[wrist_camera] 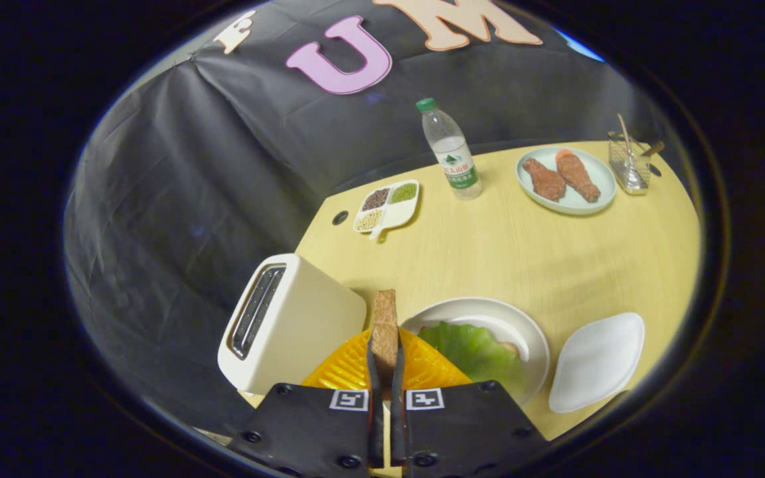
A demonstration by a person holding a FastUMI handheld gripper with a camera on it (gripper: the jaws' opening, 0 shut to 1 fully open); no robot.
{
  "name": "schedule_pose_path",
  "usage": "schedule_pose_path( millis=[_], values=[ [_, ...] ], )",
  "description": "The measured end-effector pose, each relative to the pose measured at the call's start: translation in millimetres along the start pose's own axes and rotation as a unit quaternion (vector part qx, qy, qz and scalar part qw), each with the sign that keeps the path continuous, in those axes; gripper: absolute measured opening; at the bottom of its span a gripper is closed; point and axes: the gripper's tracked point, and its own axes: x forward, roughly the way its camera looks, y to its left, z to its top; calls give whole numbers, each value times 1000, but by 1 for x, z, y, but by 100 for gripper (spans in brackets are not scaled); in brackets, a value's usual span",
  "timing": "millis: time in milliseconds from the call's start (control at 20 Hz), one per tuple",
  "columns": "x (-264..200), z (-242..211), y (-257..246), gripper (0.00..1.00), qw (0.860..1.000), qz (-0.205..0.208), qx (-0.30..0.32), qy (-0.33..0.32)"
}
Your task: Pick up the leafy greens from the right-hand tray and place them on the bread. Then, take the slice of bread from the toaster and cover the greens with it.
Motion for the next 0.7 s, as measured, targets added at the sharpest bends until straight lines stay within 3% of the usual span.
schedule_pose_path(
  millis=[450,650,700],
  values=[
    [3,-17,-37,9,999,-24,45,9],
    [4,-26,-56,12,998,-45,34,18],
    [5,-29,-60,21,998,-47,32,19]
  ],
)
